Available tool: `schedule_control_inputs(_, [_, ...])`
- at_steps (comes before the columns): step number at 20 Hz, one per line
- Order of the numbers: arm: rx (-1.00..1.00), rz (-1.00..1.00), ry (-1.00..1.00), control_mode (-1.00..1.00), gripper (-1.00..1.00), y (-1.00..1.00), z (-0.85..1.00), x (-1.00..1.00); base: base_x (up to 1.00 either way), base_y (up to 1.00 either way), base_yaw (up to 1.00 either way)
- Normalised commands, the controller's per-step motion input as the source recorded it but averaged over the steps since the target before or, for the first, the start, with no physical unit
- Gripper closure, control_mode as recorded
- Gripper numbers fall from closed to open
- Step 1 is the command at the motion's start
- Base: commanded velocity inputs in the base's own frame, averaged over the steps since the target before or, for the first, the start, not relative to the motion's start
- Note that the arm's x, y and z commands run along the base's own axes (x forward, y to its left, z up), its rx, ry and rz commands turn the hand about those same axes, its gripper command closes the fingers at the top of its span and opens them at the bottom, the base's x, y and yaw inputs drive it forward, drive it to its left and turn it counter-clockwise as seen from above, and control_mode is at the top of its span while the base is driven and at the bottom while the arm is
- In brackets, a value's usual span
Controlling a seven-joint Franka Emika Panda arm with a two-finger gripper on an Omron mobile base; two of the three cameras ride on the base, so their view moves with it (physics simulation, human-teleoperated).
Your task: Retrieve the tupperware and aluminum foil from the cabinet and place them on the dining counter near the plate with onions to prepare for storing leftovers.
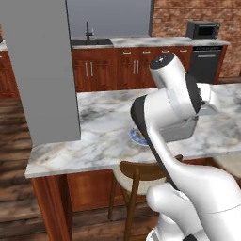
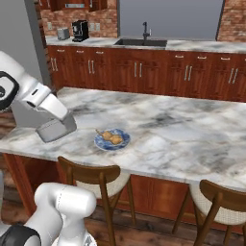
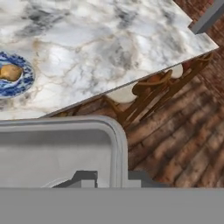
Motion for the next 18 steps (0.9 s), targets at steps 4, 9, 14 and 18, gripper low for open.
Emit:
schedule_control_inputs(4, [0.09, -0.08, -0.18, -1.00, 1.00, -0.46, -0.28, 0.60, 0.00, 0.00, 0.00])
schedule_control_inputs(9, [0.09, -0.24, -0.27, -1.00, 1.00, -0.50, -0.39, 0.69, 0.00, 0.00, 0.00])
schedule_control_inputs(14, [0.10, -0.31, -0.26, -1.00, 1.00, -0.67, -0.43, 0.45, 0.00, 0.00, 0.00])
schedule_control_inputs(18, [0.22, -0.25, 0.00, -1.00, 1.00, -0.81, -0.12, 0.49, 0.00, 0.00, 0.00])
